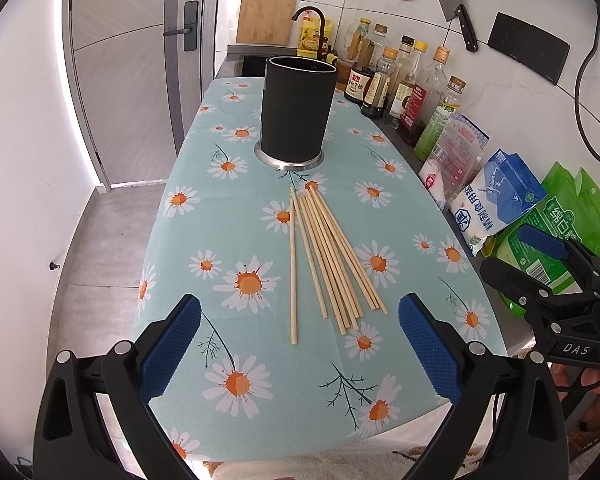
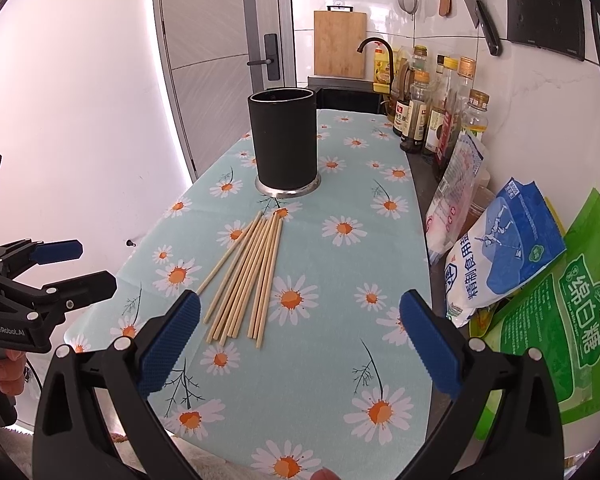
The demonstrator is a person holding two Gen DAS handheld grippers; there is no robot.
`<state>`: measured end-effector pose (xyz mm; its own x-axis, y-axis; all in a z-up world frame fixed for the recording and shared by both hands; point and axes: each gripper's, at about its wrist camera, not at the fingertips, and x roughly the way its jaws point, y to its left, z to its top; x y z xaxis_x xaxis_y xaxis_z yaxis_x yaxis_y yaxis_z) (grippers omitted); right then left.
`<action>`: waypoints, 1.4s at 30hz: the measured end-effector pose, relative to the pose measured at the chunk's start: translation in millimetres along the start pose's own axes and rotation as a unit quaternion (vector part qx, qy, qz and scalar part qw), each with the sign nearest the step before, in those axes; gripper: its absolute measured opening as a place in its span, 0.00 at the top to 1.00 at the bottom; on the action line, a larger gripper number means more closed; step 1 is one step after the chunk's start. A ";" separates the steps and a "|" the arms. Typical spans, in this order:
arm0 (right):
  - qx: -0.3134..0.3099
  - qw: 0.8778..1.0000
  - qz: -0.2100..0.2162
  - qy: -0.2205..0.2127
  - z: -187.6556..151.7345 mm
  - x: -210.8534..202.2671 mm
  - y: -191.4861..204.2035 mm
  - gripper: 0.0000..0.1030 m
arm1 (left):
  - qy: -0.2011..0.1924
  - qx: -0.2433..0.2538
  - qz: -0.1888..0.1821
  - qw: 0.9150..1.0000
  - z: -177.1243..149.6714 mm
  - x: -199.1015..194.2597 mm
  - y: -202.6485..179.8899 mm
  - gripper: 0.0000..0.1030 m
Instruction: Organize utensils
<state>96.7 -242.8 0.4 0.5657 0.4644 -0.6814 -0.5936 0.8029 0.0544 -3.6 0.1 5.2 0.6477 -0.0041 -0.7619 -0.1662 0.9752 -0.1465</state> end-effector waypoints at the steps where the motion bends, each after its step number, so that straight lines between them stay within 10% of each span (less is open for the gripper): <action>1: 0.001 1.000 0.000 0.001 0.1 0.2 -0.2 0.04 | 0.000 -0.001 0.001 1.000 -0.2 -0.1 -0.4 0.06; 42: 0.019 0.999 0.001 0.041 4.6 16.3 -10.2 0.05 | 0.050 -0.001 0.022 0.998 8.6 24.2 16.2 0.06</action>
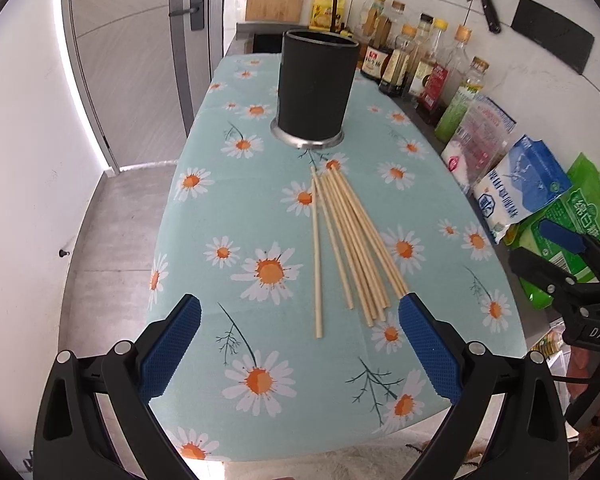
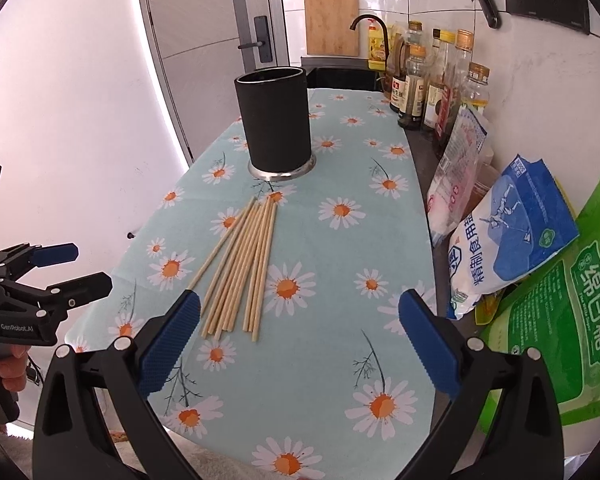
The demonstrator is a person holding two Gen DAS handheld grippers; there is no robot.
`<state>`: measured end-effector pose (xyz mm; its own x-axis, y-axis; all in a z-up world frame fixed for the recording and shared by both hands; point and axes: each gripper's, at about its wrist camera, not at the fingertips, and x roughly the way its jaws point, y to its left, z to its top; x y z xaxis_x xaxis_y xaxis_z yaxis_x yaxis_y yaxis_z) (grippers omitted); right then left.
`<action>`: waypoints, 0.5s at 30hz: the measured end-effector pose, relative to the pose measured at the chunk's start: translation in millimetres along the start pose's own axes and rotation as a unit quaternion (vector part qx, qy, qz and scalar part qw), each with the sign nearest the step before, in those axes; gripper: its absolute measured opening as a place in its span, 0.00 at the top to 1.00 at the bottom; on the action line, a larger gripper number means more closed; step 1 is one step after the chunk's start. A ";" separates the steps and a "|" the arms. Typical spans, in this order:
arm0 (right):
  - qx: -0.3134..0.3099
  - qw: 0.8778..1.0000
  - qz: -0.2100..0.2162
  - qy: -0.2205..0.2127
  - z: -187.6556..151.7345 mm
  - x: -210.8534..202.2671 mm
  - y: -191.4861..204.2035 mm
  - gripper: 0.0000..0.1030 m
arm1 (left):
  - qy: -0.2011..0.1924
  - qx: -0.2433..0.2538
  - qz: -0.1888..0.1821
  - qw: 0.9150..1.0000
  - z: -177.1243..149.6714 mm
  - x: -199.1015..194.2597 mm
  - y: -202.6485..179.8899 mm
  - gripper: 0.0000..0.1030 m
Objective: Organize utensils
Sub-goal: 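Lower the right tool onto the stick pile and grasp one wooden stick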
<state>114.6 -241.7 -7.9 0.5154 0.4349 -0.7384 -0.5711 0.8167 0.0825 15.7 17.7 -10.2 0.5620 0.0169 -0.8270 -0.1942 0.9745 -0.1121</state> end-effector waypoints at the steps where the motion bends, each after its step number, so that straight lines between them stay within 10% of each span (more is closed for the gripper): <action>1: 0.000 1.000 0.001 0.003 1.6 1.9 0.1 0.06 | 0.005 0.002 0.001 1.000 2.0 3.0 1.8 0.06; 15: 0.019 0.976 0.096 0.193 68.8 107.2 -2.6 0.58 | 0.073 0.031 0.001 0.997 52.6 45.7 20.5 0.06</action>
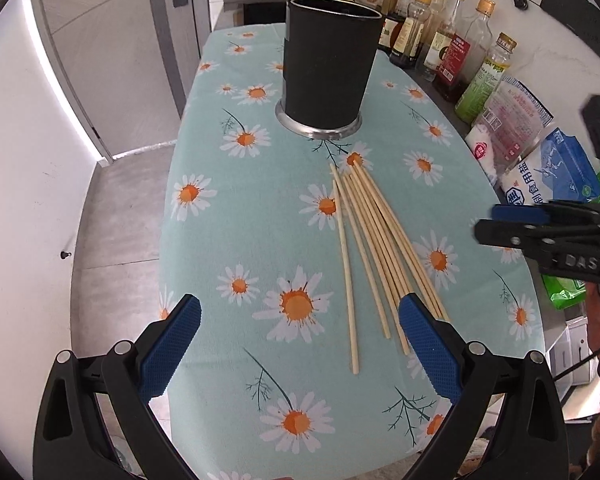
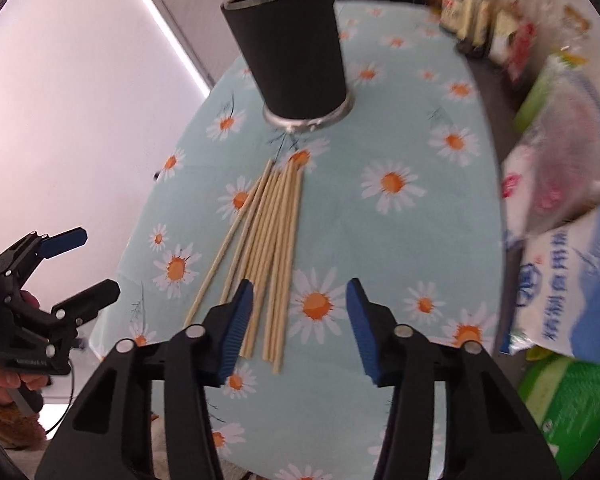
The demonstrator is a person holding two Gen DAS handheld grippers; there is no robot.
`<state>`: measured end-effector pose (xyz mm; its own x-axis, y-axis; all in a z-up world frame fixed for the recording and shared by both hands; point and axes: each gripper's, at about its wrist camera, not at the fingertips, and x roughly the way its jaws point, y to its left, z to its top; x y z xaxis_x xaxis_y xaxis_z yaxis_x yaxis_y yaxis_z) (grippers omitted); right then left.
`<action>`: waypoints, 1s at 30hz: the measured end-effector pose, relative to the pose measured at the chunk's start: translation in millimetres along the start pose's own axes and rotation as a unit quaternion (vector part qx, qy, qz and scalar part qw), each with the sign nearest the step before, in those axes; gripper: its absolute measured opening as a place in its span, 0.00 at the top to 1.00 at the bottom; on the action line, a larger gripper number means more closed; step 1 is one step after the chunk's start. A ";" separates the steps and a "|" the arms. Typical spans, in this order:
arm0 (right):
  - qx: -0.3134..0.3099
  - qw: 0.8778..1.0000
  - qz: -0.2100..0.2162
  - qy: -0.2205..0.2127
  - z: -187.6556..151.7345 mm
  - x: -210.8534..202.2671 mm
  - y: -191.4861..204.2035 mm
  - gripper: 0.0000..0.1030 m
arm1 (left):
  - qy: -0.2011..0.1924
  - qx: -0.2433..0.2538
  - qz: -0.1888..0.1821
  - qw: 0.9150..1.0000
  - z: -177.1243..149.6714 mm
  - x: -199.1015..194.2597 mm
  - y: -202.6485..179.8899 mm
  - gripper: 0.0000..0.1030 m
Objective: Organize utensils
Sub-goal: 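Lower the right tool onto the stick pile and grasp one wooden stick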
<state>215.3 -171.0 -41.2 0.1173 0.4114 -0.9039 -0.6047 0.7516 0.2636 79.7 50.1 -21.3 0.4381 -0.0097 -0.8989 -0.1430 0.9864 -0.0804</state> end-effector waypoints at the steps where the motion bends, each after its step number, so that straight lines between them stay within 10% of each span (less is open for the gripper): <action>1: 0.004 1.000 0.009 0.006 5.7 5.4 -1.4 0.60 | 0.011 0.003 -0.001 1.000 4.5 3.7 1.0 0.06; 10: 0.034 0.992 0.020 0.117 51.8 71.8 -11.2 0.71 | 0.043 0.015 -0.023 0.999 30.5 27.8 2.8 0.06; 30: 0.000 0.983 -0.061 0.174 76.6 113.7 11.7 0.80 | 0.106 0.004 -0.053 0.993 35.8 74.0 20.1 0.06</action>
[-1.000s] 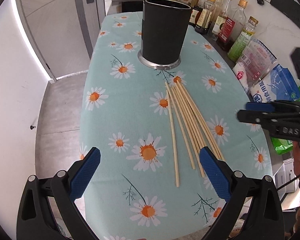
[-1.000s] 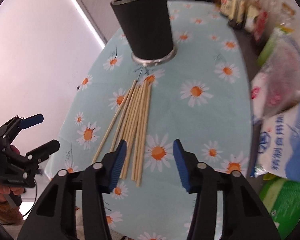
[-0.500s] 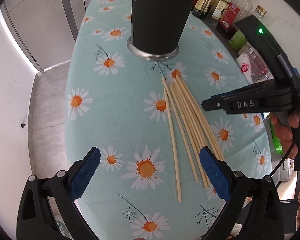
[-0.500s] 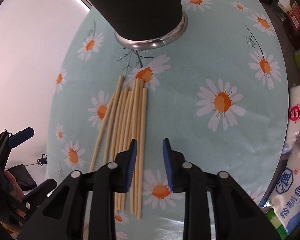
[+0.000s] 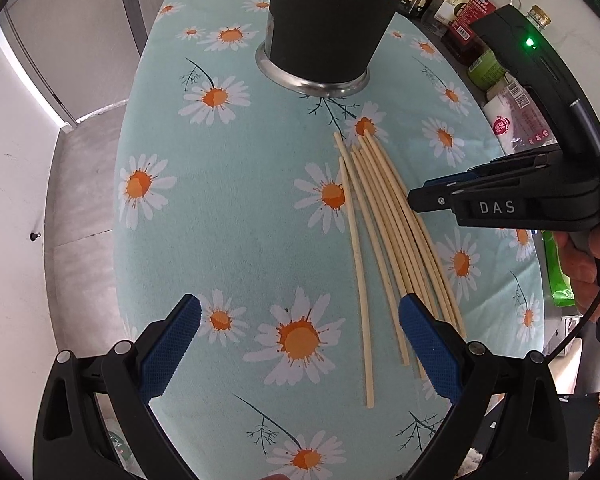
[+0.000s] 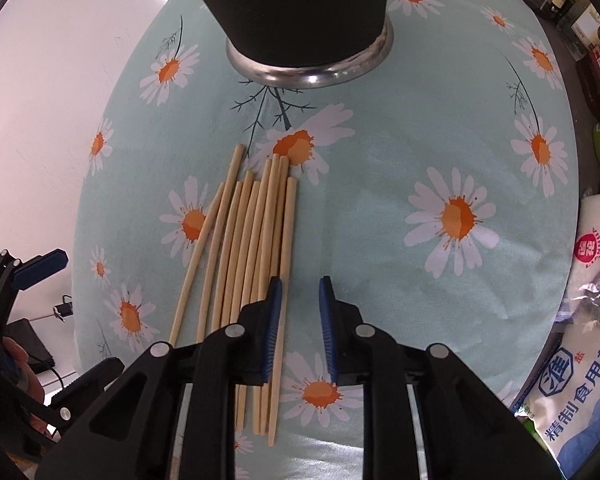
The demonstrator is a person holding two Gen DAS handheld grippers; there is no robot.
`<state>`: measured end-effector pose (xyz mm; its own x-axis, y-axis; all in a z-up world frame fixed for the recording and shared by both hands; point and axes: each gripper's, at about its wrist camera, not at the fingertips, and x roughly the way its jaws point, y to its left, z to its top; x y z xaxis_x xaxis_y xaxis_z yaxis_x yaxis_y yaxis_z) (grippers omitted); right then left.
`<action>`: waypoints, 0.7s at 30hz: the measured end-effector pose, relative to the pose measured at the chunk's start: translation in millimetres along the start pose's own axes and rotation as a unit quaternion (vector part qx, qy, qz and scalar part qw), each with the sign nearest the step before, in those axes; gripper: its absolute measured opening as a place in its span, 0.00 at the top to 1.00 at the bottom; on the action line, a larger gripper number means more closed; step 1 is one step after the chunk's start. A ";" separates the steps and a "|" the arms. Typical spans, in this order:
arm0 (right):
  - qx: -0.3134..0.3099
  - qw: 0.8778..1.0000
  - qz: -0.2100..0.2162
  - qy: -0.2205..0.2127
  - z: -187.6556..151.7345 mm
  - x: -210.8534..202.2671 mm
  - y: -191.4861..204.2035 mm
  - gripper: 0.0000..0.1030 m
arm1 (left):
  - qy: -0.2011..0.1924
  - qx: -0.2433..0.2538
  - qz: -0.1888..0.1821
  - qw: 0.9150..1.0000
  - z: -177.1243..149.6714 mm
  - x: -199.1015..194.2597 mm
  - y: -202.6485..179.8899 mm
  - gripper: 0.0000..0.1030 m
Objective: Organize utensils
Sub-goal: 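Lower the right tool onto the stick pile and grasp one wooden stick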
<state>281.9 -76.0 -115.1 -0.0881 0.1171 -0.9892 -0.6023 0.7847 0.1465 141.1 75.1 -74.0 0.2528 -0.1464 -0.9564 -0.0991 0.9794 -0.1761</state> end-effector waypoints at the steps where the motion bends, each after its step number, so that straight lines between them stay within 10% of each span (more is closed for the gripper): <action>1: -0.003 1.000 -0.006 0.001 1.5 1.4 4.7 0.80 | 0.001 0.001 -0.001 1.000 -0.6 0.4 1.0 0.06; 11: -0.026 0.995 -0.090 0.023 1.2 11.6 39.1 0.94 | 0.001 0.004 0.001 1.000 -4.3 0.9 7.6 0.06; 21: -0.002 0.998 -0.056 0.038 8.8 4.4 23.2 0.95 | 0.016 -0.002 0.003 1.000 -3.8 4.9 11.3 0.06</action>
<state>274.6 -51.9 -116.0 -0.0804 -0.0183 -0.9966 -0.6148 0.7879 0.0351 137.6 84.9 -81.5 0.2217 -0.1442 -0.9644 -0.1038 0.9799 -0.1704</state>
